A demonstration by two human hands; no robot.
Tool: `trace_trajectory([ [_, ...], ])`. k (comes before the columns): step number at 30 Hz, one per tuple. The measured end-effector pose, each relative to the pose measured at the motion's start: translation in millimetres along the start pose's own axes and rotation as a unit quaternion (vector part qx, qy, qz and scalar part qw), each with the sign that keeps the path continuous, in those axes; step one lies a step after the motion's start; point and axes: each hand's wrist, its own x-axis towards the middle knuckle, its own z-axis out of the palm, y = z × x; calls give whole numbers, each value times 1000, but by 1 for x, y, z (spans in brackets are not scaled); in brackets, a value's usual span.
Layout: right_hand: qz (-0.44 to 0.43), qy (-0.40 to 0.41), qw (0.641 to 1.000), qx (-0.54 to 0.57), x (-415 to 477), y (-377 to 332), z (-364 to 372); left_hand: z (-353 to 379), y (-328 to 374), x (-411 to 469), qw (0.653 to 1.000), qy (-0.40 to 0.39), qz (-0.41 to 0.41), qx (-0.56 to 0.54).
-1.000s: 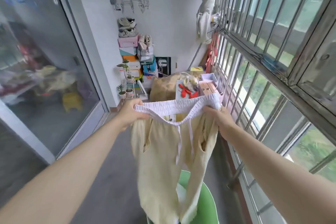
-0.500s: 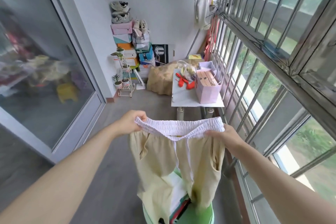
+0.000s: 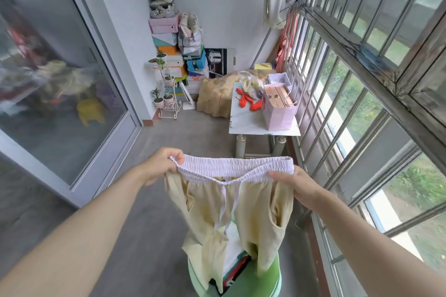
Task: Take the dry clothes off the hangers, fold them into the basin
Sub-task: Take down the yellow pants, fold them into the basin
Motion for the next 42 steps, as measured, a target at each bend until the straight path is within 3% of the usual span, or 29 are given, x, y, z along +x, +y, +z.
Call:
trace_trajectory([
  [3, -4, 36, 998, -42, 9, 5, 4, 3, -7, -3, 999, -41, -24, -8],
  [9, -3, 106, 993, -50, 13, 9, 4, 4, -12, -2, 996, -75, 41, 21],
  [11, -3, 111, 993, -43, 12, 10, 2, 3, -13, -1, 996, -63, 24, -59],
  [14, 4, 119, 993, 2, 13, 9, 1, 1, -25, 3, 967, -57, -20, -246],
  [23, 86, 214, 968, 103, 33, 19, 26, 37, -26, 29, 958, 145, -108, -224],
  [27, 131, 207, 952, 184, 36, 18, 36, 51, -15, 35, 927, 161, -137, -309],
  [32, 66, 179, 953, 235, 31, 17, 52, 68, 3, 35, 888, 113, -134, -425],
  [37, -17, 98, 979, 180, 24, 11, 69, 85, 26, 29, 882, 82, -114, -450],
  [42, -34, 93, 991, 91, 21, 5, 89, 106, 50, 15, 893, 46, -41, -445],
])
